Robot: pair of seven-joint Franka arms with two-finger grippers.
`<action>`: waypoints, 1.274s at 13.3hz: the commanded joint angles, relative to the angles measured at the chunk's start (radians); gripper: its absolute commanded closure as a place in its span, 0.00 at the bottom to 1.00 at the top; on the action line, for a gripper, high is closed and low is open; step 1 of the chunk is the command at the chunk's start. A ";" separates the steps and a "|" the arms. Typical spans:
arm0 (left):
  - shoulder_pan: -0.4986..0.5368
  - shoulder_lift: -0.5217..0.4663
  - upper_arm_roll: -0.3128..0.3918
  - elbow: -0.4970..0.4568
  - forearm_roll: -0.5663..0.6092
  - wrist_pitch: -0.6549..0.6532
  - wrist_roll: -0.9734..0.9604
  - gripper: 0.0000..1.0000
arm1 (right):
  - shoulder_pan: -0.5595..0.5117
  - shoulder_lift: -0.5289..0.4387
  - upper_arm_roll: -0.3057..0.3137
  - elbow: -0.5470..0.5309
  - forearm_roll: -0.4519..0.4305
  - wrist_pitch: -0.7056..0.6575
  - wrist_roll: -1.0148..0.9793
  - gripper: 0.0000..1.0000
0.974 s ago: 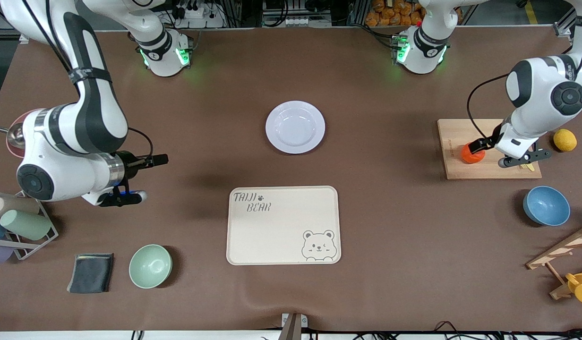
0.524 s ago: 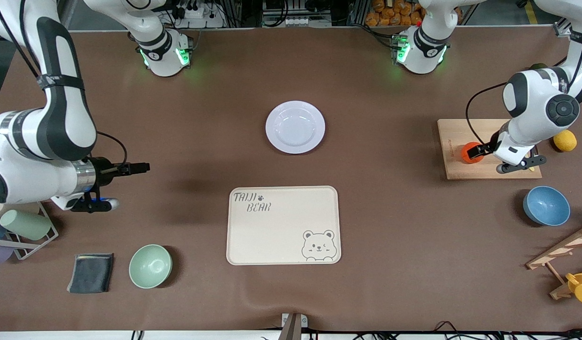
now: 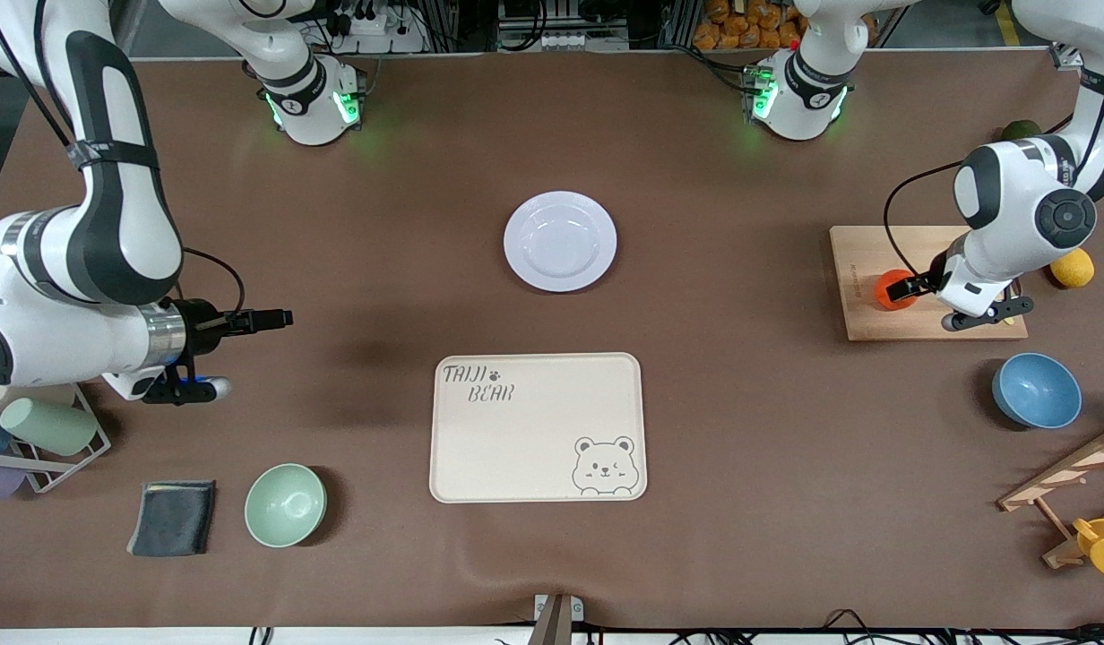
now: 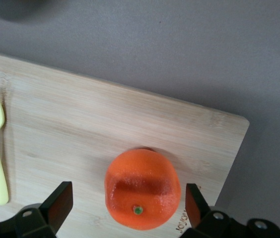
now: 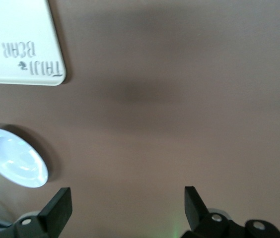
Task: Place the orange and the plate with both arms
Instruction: 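Lower the left gripper onto the orange on the board and close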
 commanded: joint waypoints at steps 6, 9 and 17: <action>0.014 0.023 -0.011 -0.004 0.006 0.017 -0.012 0.00 | -0.013 -0.072 0.003 -0.104 0.182 -0.055 -0.037 0.00; 0.014 0.039 -0.011 -0.004 -0.017 0.017 -0.012 0.00 | -0.001 -0.112 0.003 -0.183 0.271 -0.055 -0.038 0.00; 0.035 0.080 -0.013 -0.003 -0.017 0.035 -0.010 0.00 | 0.059 -0.141 0.003 -0.204 0.299 -0.058 -0.035 0.00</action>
